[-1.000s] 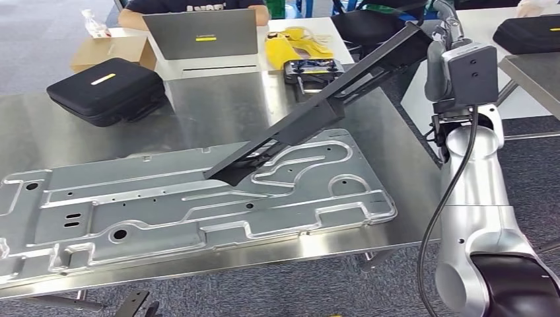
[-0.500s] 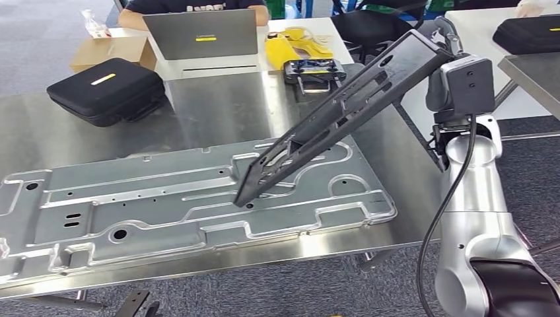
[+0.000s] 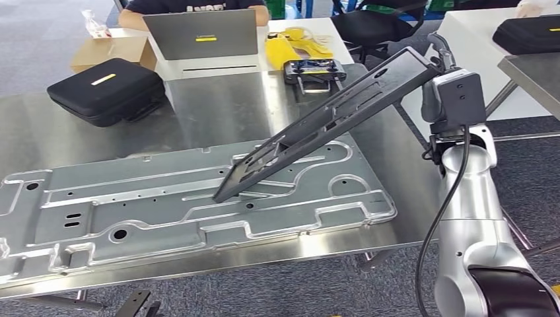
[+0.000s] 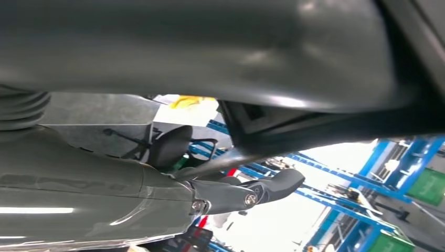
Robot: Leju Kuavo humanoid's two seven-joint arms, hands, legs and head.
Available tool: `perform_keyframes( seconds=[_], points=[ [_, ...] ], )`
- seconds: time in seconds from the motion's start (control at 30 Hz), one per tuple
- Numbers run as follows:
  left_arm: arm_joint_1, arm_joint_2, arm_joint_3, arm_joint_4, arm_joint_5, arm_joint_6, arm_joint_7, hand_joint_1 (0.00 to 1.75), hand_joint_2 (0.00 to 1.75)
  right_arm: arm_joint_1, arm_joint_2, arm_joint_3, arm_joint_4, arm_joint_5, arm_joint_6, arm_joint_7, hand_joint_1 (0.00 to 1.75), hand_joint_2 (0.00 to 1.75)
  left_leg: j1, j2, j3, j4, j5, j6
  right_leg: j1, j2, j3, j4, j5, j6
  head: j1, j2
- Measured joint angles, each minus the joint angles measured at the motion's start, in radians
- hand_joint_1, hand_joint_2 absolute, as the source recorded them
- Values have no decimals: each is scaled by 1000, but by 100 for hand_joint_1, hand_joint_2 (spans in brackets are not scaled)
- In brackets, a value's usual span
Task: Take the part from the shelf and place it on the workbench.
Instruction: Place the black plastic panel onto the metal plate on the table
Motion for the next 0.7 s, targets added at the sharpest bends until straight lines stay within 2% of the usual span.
perform_keyframes(
  seconds=[0.7],
  points=[
    [2,-10,1,0,26,-3,-4,0,0,53,71,44,28,16,-14,30,0,0,1,9,6,-1,-2,-2,0,9,3,0,1,-1,0,0]
  ],
)
